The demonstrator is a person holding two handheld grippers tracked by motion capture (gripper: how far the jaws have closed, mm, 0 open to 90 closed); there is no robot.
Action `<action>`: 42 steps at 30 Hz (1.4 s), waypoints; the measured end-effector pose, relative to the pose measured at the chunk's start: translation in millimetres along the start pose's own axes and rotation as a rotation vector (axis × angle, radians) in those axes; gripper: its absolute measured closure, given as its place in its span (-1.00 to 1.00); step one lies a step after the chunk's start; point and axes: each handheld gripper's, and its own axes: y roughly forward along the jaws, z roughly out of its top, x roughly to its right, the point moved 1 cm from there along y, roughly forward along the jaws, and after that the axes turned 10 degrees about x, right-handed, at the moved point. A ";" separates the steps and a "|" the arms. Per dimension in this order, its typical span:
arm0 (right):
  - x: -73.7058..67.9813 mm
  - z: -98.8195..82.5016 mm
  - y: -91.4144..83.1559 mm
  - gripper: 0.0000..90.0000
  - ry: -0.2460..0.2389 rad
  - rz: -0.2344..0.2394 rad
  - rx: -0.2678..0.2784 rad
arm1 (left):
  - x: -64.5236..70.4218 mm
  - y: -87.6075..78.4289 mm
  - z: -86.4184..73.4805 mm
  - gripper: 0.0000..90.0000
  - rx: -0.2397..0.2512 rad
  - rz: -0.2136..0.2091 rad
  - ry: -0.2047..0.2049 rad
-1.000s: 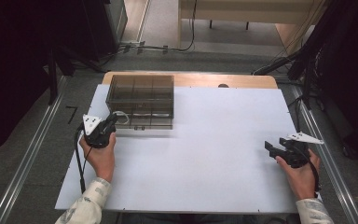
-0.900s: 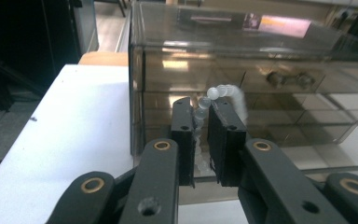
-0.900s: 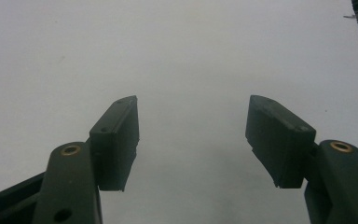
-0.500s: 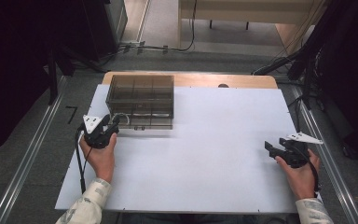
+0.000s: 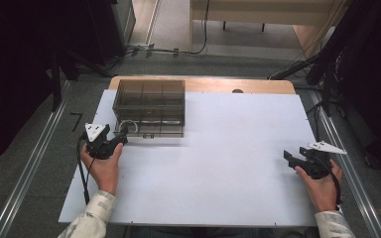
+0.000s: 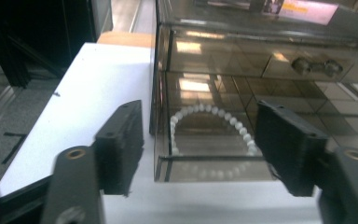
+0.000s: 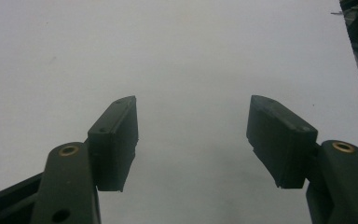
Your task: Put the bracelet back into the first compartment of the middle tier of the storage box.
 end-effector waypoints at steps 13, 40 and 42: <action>4.5 -3.0 -5.4 -0.28 0.007 -0.004 0.003 | -7.1 -18.0 -1.1 -0.49 -0.044 -0.024 -0.007; 6.4 -6.8 -14.0 -0.29 0.014 -0.006 0.006 | -10.4 -45.4 -13.5 -0.60 -0.112 -0.068 0.018; 6.1 -7.2 -15.2 -0.30 0.016 -0.008 0.006 | -11.1 -47.7 -13.7 -0.60 -0.107 -0.070 0.018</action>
